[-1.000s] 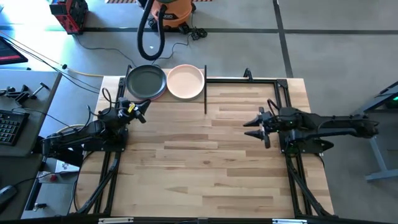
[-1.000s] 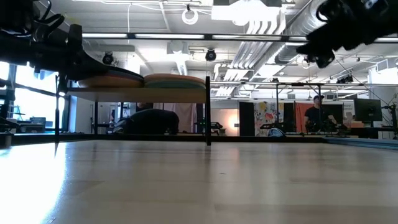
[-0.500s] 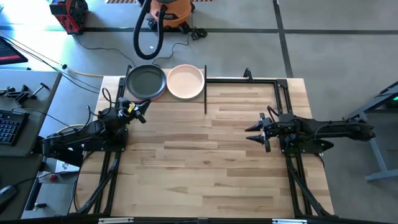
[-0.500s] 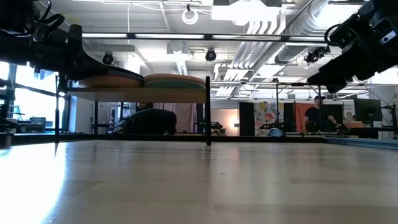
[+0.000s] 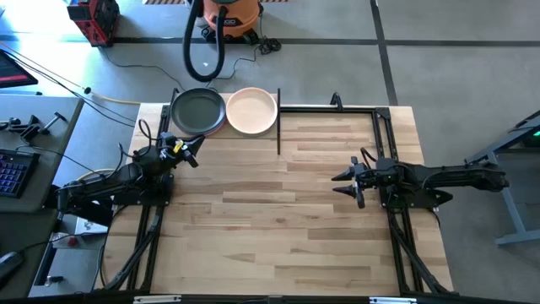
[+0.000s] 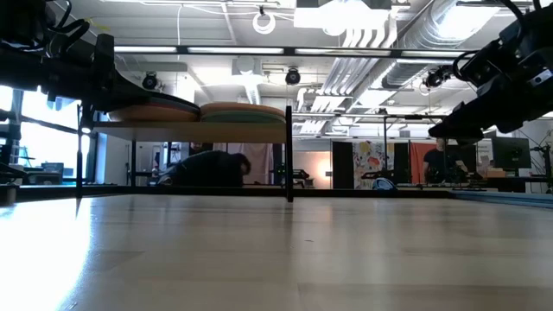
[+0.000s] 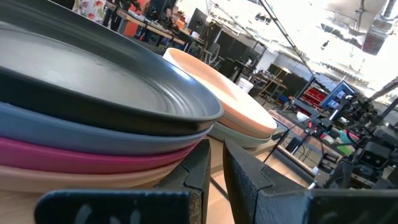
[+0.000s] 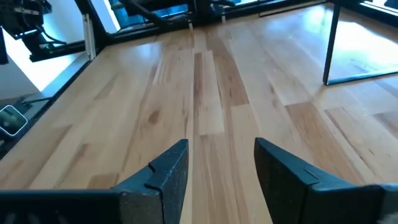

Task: Place and stack plates onto a shelf
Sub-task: Return to Home Position

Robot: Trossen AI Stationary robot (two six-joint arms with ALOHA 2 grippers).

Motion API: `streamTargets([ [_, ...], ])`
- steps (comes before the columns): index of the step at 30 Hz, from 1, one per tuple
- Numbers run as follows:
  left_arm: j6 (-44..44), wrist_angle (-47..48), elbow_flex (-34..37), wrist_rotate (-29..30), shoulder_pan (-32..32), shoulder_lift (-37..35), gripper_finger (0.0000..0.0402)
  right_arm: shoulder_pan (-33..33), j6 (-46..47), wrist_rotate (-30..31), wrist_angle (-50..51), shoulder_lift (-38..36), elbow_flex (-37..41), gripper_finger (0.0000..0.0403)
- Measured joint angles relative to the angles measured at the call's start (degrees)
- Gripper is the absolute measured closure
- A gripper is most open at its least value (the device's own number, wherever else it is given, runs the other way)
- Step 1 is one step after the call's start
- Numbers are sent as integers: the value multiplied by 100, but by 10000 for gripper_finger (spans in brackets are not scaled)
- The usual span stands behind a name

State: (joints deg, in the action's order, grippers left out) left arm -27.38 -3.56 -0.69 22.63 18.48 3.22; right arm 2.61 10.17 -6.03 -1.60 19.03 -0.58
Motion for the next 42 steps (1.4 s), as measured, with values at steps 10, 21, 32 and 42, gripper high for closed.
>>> streamTargets([
  [10, 4, -4, 0, 2, -2, 186, 371, 1, -148, 407, 56, 15, 1, 238],
  [21, 20, -10, -4, 11, -4, 859, 371, 0, -121, 407, 58, 18, 1, 238],
  [32, -11, 6, -4, 11, -38, 795, 371, 2, -122, 410, 58, 9, 1, 238],
  [42, 0, -6, -4, 1, -943, 126, 371, 2, -122, 410, 58, -37, 3, 238],
])
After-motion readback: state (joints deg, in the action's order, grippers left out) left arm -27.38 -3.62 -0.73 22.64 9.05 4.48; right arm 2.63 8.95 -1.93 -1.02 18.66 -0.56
